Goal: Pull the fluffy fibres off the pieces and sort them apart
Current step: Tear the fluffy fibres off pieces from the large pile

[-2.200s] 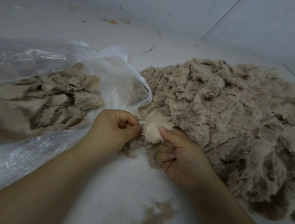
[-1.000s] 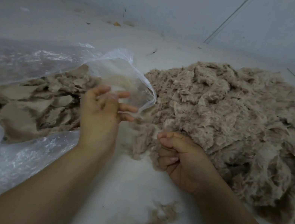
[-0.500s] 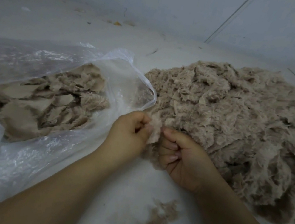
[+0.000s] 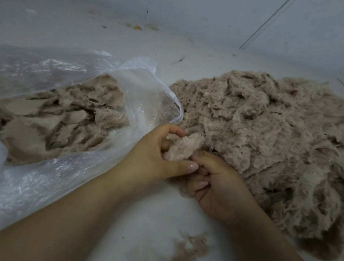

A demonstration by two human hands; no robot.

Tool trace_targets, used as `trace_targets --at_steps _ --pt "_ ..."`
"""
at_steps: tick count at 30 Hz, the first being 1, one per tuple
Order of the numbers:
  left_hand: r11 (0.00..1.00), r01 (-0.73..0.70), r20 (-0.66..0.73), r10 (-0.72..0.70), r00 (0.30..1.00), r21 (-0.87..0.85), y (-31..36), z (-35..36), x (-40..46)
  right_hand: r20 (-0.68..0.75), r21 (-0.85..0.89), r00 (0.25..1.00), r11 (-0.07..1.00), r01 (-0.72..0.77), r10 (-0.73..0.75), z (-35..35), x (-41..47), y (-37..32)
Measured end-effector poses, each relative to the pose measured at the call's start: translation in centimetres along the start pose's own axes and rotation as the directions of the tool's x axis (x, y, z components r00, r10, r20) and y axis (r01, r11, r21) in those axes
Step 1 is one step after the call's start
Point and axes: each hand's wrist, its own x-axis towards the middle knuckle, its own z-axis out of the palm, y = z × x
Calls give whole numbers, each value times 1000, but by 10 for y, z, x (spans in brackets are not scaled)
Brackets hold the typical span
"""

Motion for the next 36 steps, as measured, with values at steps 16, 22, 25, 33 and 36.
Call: trace_targets --at_steps 16,22,25,33,36 --pt "985 86 -74 -98 992 -151 -3 0 1 14 80 997 994 -76 75 1 -1 -4" --pt "988 91 -10 -93 996 -121 -4 -1 3 33 -52 999 999 -2 4 1 -2 -1" --pt "999 40 32 -40 999 -9 -6 -2 2 63 -65 998 998 -1 5 2 -3 -2" --pt "967 66 -189 -114 975 -245 -6 2 4 14 -53 1000 998 -20 21 0 -1 -1" --pt "985 82 -128 -102 987 -149 -5 5 5 21 -14 999 1000 -24 24 -1 -1 -1"
